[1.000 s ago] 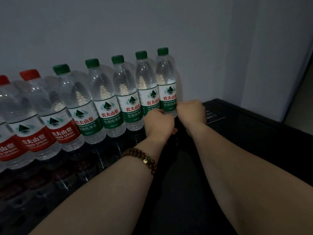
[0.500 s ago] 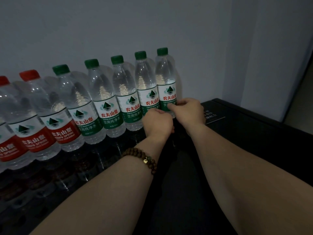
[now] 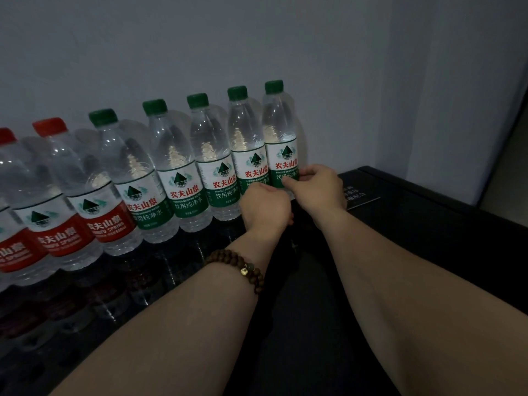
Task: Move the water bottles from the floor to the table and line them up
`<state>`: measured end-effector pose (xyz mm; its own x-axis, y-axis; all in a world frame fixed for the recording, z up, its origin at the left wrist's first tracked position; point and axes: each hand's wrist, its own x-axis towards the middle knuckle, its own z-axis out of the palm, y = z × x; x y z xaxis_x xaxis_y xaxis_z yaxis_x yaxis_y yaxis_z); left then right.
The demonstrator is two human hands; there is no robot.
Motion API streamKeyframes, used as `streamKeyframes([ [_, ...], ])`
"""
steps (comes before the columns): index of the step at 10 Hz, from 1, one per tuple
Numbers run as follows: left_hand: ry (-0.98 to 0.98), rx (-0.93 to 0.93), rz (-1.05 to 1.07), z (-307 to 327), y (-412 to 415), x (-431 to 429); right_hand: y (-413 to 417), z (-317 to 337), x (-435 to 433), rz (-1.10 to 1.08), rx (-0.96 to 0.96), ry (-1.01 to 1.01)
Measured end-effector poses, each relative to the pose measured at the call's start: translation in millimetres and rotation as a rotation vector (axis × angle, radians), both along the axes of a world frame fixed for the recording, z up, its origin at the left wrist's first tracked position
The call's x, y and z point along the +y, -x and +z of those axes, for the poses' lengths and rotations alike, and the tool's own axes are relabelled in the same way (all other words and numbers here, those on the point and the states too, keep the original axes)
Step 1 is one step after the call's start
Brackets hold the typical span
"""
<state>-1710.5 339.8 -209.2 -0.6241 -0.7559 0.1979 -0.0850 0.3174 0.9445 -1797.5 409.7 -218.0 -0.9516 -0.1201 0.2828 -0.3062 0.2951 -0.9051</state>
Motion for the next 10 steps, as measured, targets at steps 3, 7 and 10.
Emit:
streamKeyframes([
  [3, 0.036, -0.035, -0.043, 1, -1, 1, 0, 3, 0, -0.133, -0.018, 0.105],
  [7, -0.041, -0.023, -0.076, -3, 3, -5, 0, 2, 0, -0.092, -0.062, 0.066],
  [10, -0.218, 0.032, -0.137, 8, -38, 2, -8, 4, 5, -0.049, -0.103, 0.063],
])
